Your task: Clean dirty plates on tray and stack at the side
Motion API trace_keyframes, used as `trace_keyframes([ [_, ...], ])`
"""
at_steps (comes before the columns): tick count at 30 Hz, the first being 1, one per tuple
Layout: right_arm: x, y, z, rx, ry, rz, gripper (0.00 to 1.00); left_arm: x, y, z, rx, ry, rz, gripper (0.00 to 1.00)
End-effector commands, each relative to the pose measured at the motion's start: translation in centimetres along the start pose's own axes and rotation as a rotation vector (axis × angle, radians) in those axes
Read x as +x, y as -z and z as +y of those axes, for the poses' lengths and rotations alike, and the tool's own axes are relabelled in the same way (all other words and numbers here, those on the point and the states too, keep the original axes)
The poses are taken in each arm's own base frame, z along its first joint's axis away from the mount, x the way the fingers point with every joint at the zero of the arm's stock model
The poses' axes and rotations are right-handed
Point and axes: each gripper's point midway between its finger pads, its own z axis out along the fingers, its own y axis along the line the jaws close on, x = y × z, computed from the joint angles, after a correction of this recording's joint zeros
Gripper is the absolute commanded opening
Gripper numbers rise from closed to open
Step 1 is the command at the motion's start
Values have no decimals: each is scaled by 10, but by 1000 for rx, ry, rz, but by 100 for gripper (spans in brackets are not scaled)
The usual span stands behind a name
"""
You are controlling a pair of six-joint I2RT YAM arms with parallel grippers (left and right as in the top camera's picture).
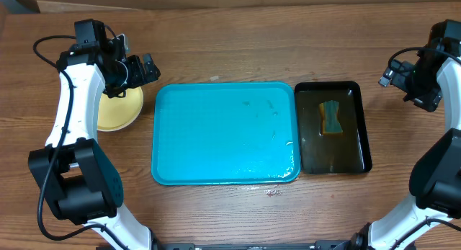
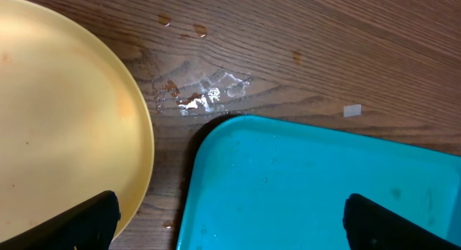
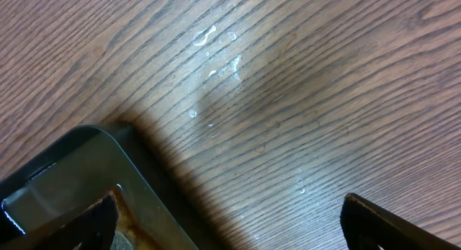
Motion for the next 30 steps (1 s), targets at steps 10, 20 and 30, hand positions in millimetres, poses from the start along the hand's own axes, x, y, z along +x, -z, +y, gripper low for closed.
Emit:
trace_keyframes([
  [10,-6,7,1,-7,-6,-26,100,1,0,-2,8,-5,1,100],
  [20,-6,36,13,-32,23,-96,100,1,0,-2,8,-5,0,100],
  [30,20,166,63,-172,158,-397,100,1,0,-2,8,-5,1,100],
])
